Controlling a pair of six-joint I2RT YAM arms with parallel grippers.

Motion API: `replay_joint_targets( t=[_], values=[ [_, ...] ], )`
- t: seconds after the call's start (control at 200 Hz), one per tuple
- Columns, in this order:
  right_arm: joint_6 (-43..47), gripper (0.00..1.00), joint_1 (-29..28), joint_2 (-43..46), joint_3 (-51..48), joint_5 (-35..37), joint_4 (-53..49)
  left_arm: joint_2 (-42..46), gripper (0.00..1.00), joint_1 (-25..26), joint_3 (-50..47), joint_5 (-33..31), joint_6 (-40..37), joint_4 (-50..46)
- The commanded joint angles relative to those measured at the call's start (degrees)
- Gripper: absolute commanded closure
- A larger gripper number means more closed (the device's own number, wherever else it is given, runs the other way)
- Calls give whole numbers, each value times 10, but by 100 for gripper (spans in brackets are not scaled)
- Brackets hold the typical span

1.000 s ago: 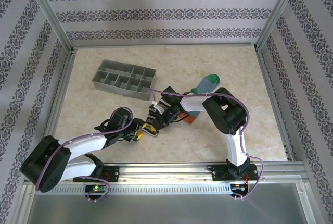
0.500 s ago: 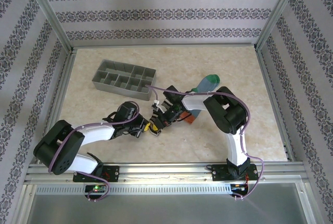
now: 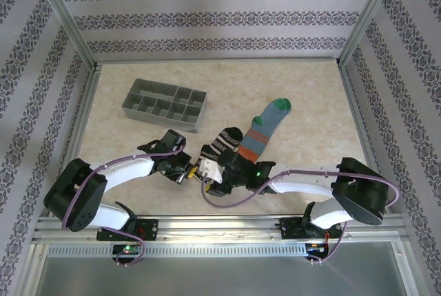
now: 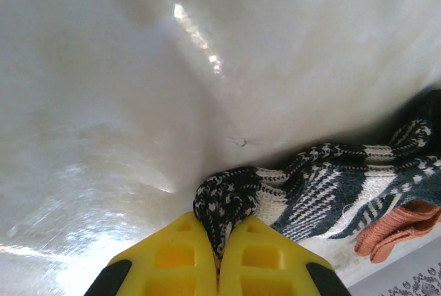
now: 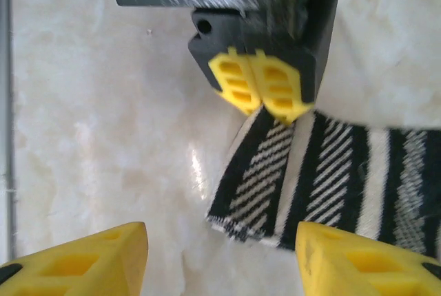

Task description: Roll the socks

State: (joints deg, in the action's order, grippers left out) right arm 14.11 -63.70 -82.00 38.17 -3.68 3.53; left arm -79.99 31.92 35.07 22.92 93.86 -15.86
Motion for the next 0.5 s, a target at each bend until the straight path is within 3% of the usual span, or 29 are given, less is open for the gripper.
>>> replay_joint_targets(
  t=[0.0,0.14,0.3,0.37,0.495],
  values=[
    [73,42,-41,-24,-5,175,47,-8,100,6,0,-3,1,-73],
    [110,43,-76,-87,38,236,50,-12,100,6,6,-2,-6,-75],
    [124,46,-85,-138,70,247,43,-16,100,6,8,-1,-8,-70],
    [115,52,-84,-158,82,259,29,-16,100,6,7,0,-8,-66],
    [85,73,-75,-180,91,270,3,-13,100,6,5,1,-9,-66]
  ],
)
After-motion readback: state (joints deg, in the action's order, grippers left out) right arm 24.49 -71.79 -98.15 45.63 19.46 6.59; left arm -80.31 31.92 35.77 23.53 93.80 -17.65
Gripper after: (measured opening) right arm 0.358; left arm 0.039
